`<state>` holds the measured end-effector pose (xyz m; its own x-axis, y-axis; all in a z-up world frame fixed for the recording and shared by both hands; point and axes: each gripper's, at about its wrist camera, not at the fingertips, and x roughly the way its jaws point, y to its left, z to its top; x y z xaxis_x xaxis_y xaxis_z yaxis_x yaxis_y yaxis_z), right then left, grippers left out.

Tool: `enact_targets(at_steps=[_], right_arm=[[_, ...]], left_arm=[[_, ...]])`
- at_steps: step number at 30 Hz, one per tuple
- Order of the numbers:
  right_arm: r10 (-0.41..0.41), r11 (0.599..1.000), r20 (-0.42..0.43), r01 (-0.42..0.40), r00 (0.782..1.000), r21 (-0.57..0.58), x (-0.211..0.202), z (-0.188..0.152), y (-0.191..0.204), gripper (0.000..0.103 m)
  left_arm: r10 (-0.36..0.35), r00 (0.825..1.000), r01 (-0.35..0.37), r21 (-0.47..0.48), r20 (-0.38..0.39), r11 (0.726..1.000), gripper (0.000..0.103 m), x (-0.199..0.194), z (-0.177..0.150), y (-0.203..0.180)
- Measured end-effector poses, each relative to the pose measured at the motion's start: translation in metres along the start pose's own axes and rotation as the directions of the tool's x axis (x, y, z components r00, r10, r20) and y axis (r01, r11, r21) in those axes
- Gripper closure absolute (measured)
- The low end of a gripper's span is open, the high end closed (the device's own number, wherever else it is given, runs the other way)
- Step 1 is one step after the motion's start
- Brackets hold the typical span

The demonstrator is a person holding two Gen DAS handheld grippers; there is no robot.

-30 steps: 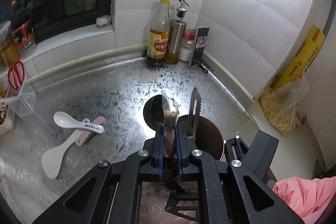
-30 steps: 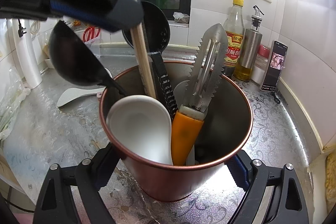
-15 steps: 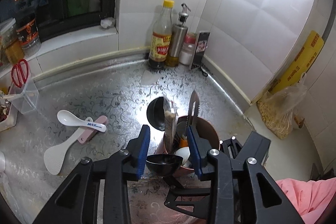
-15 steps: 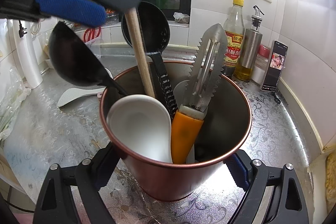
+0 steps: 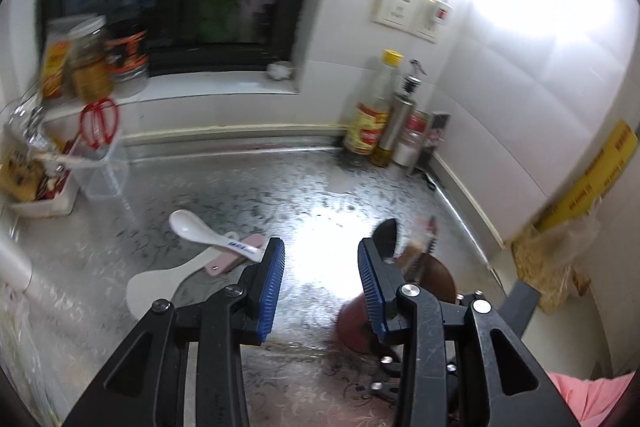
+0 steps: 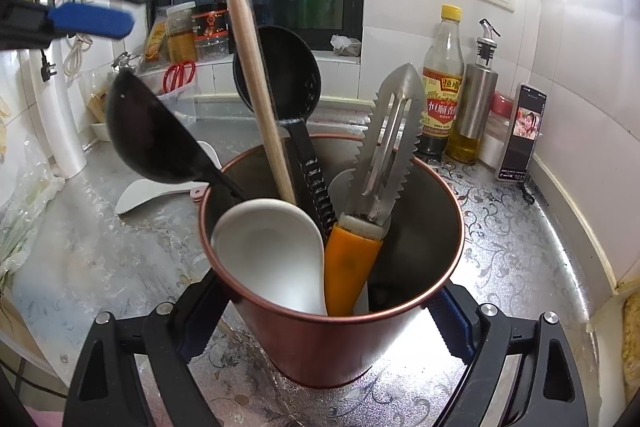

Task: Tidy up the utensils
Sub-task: 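Move the left gripper back over the white spoon and rice paddle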

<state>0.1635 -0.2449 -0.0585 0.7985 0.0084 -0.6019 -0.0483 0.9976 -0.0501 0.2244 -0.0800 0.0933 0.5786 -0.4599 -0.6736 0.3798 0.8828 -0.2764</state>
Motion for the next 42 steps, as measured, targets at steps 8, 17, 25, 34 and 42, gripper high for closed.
enact_targets(at_steps=[8,17,25,34,42], right_arm=[[-0.001,1.000,0.038,0.001,0.999,-0.002,-0.010,0.002,0.001,0.011],[-0.001,1.000,0.056,0.001,0.998,0.006,-0.014,0.003,0.001,0.011],[-0.004,1.000,0.055,0.004,0.998,0.002,-0.013,0.004,0.001,0.011],[-0.011,1.000,0.049,0.012,0.999,-0.010,-0.008,0.006,0.001,0.011],[-0.022,0.999,0.049,0.024,0.999,-0.024,-0.010,0.004,0.004,0.011]], left_arm=[[0.135,0.991,-0.136,-0.211,-0.016,0.968,0.055,-0.007,-0.018,0.072],[0.249,0.960,-0.280,-0.470,-0.127,0.837,0.053,-0.006,-0.058,0.161],[0.259,0.925,-0.371,-0.512,-0.278,0.775,0.053,0.034,-0.095,0.188],[0.210,0.935,-0.325,-0.450,-0.286,0.832,0.053,0.071,-0.080,0.177],[0.178,0.954,-0.267,-0.408,-0.243,0.873,0.053,0.097,-0.033,0.180]])
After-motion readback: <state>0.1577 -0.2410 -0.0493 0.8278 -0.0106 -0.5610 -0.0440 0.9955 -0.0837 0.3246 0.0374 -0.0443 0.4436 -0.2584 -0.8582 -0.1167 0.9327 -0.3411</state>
